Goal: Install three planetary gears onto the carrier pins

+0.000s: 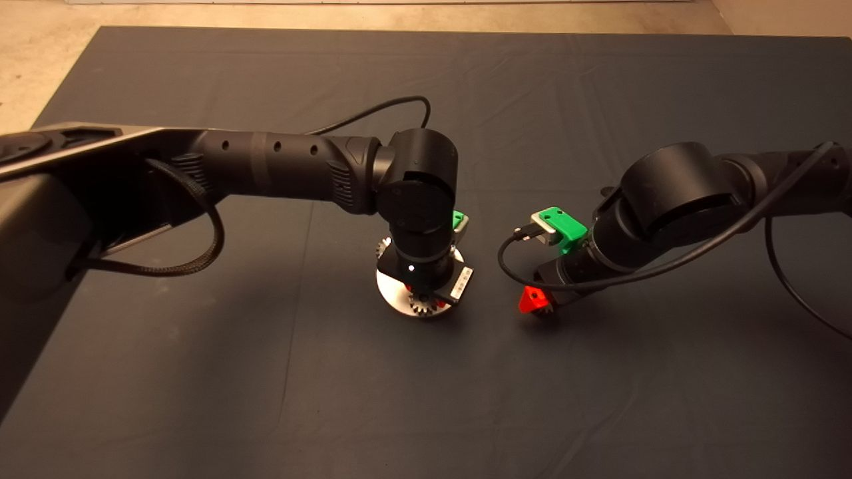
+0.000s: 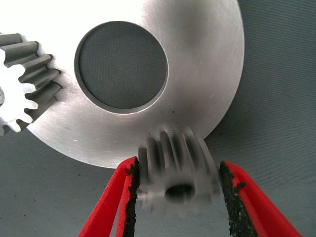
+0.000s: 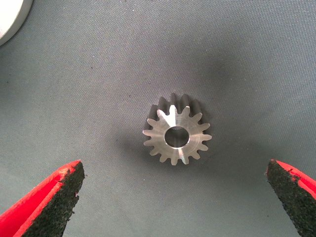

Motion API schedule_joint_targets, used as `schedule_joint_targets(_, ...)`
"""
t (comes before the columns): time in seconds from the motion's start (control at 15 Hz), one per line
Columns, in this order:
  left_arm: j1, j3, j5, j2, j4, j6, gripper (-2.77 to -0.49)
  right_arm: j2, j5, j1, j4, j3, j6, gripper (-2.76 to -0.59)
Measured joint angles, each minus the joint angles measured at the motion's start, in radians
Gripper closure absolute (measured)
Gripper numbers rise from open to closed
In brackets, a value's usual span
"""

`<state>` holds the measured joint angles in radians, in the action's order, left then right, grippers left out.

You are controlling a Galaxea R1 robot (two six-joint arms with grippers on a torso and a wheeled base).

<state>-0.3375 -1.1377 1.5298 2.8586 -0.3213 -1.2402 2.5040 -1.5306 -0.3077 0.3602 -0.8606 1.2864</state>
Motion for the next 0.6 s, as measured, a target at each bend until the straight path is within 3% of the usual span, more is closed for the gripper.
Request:
schedule_joint_targets(0.47,-0.002,0.022,-0.003,0.000,0.000,-0.011,-1.31,0.000,0.000,0.000,0.000,0.000,0.000,-2.75)
schedule_joint_targets(0.6,-0.024,0.063,-0.006,-0.020,0.001,-0.052,-1.31,0.000,0.000,0.000,0.000,0.000,0.000,-2.75)
